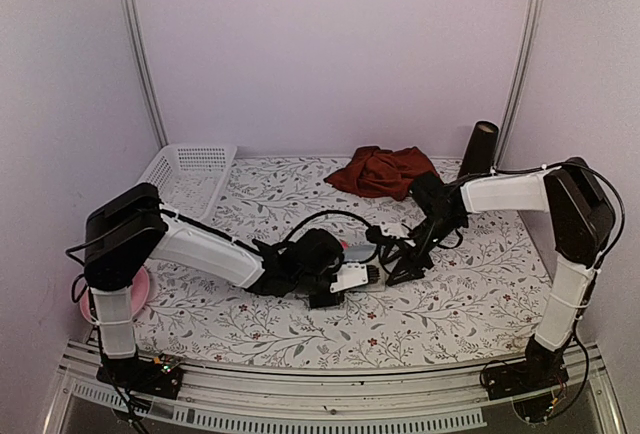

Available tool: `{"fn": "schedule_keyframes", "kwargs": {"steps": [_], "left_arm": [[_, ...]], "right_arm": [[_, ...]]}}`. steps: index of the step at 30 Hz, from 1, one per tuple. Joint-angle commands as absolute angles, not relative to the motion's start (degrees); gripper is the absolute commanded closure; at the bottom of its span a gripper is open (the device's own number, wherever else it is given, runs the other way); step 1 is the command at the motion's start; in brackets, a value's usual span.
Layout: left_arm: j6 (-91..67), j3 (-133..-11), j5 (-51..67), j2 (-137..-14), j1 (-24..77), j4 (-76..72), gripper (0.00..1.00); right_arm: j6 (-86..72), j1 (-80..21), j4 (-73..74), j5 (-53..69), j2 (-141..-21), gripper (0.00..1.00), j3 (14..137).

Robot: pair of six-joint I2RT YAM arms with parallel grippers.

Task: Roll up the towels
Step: Roll the towel at the center of the board.

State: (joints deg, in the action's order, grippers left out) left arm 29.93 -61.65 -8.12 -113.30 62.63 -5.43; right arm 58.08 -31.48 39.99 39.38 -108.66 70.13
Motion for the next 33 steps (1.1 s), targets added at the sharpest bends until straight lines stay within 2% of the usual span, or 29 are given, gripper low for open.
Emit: {"fn": "schedule_keyframes", "kwargs": {"steps": [1,12,20,33], "left_arm": [[23.54,-63.97,-0.10,-116.36,59.41,5.76,0.93],[18.18,-69.32,12.86,-117.64,55.01,13.93,0.89],[15.04,-71.53,18.55,-119.52,51.96,16.00,0.90],[13.86,-72.45,21.97,-120.92,50.99,16.44,0.90]], "right_arm": [[61.86,-31.26,29.94,36.22,-102.54,0.33,63.55],[65.39,-31.21,22.90,39.05,-96.43,0.30,57.07],[68.46,-32.76,24.45,42.37,-94.97,0.31,56.01],[60.87,-38.49,16.41,32.65,-101.40,0.36,56.23]]}}
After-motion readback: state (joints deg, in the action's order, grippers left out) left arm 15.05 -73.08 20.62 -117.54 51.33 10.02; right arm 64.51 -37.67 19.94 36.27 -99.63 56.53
